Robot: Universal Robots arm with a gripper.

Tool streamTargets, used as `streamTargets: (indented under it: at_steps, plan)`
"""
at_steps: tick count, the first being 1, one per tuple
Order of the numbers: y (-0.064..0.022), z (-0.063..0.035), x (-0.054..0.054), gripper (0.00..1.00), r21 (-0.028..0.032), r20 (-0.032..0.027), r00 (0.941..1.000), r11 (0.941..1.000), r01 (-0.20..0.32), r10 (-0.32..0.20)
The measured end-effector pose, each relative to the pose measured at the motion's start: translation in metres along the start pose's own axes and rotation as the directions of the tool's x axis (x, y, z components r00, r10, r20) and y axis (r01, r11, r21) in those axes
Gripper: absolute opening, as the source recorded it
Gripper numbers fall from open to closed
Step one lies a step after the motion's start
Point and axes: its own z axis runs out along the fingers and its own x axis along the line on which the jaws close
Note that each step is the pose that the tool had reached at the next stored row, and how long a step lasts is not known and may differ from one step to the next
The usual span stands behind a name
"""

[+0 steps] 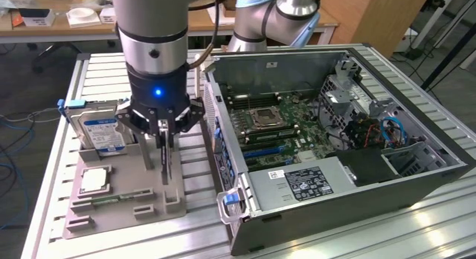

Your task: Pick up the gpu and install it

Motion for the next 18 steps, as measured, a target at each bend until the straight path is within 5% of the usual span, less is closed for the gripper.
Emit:
streamTargets:
  at_steps: [18]
  plan:
    - [0.0014,-0.0353,0.002,0.26,-0.0003,0.0,1.0,1.0,0.0,0.0]
